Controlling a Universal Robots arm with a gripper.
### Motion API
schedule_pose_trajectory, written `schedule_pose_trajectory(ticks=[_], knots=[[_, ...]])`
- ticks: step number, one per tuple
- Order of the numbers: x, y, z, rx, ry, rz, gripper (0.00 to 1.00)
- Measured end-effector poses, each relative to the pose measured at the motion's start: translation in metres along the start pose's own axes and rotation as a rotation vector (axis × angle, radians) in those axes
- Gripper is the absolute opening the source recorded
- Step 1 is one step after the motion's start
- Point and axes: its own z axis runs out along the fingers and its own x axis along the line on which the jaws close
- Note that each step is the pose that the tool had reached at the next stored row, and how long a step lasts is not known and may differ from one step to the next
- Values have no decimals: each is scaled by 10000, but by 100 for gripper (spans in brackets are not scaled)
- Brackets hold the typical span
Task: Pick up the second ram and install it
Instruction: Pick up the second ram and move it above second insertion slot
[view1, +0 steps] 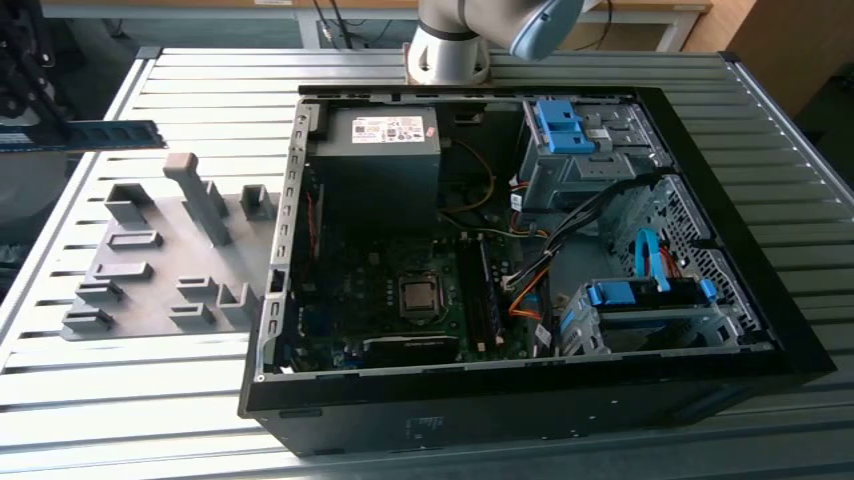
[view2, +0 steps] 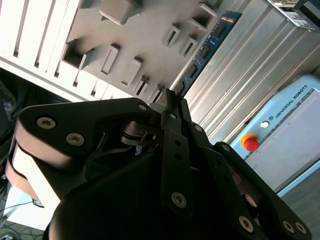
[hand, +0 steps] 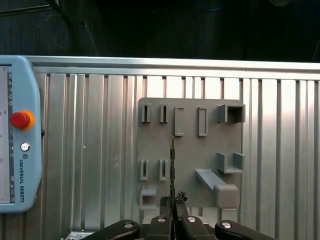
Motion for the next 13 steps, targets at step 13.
schedule_pose_trajectory(ticks=[13], knots=[[0,-65,-1,-1,1,0,14]])
